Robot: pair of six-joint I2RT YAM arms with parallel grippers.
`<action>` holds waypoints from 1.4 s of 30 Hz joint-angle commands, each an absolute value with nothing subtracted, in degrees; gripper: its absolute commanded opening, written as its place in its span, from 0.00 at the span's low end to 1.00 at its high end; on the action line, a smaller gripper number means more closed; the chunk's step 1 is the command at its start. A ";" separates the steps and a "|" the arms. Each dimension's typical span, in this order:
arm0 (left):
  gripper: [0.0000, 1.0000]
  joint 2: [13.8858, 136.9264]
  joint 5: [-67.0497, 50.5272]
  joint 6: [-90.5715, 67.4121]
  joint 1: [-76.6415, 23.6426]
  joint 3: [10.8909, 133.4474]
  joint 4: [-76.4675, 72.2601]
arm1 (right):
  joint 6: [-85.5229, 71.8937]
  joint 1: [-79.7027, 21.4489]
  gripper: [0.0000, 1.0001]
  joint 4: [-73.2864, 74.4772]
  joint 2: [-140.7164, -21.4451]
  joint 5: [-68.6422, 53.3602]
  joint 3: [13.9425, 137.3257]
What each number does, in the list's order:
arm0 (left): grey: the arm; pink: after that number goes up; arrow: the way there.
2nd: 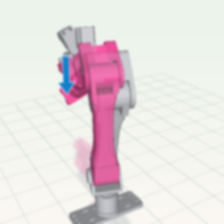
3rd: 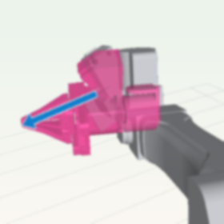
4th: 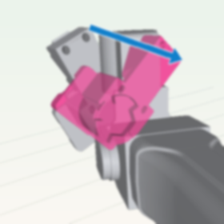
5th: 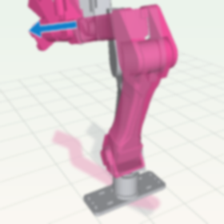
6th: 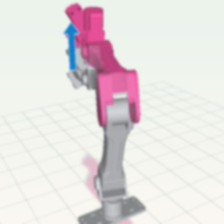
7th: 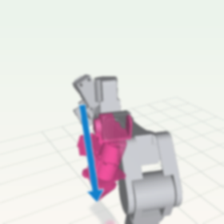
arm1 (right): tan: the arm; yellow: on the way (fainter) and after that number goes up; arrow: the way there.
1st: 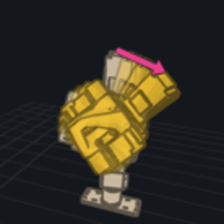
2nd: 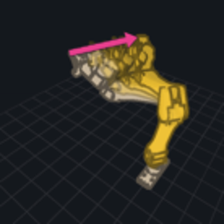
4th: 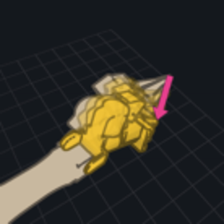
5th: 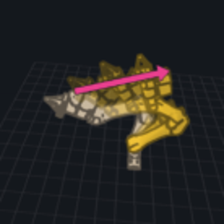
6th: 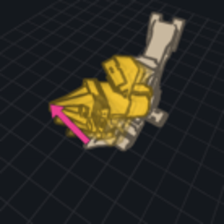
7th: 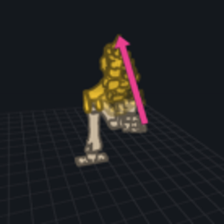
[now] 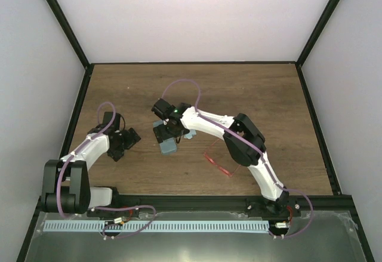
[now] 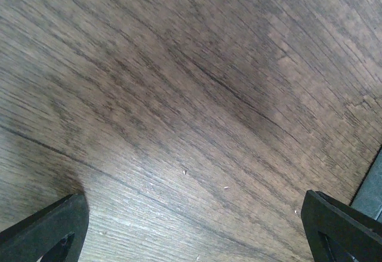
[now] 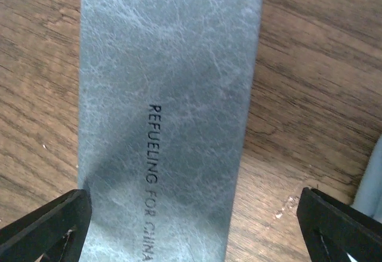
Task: Organize the sunglasses
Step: Open the sunglasses case at the center of the board.
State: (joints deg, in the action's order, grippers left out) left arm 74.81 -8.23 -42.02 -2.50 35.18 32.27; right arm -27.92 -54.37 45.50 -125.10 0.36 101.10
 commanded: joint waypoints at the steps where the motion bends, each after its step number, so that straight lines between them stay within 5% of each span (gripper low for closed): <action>1: 1.00 78.07 -6.68 -40.26 -1.42 33.21 31.95 | -28.46 -55.18 0.96 47.13 -127.23 2.04 106.19; 20: 1.00 82.74 -5.55 -36.13 1.27 33.13 30.31 | -27.69 -55.72 0.88 51.21 -133.30 4.26 114.24; 31: 1.00 81.11 -7.85 -35.89 1.66 32.54 28.76 | -28.20 -55.68 0.70 49.68 -130.84 3.87 114.39; 42: 1.00 64.68 -34.15 -36.68 1.07 31.83 12.29 | -29.27 -47.46 0.66 41.97 -115.91 -7.94 109.37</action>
State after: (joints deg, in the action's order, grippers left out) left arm 70.11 -21.19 -34.87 1.56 32.12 22.85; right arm -28.84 -52.42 48.29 -126.54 -1.41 110.65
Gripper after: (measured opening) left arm 0.999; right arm 0.730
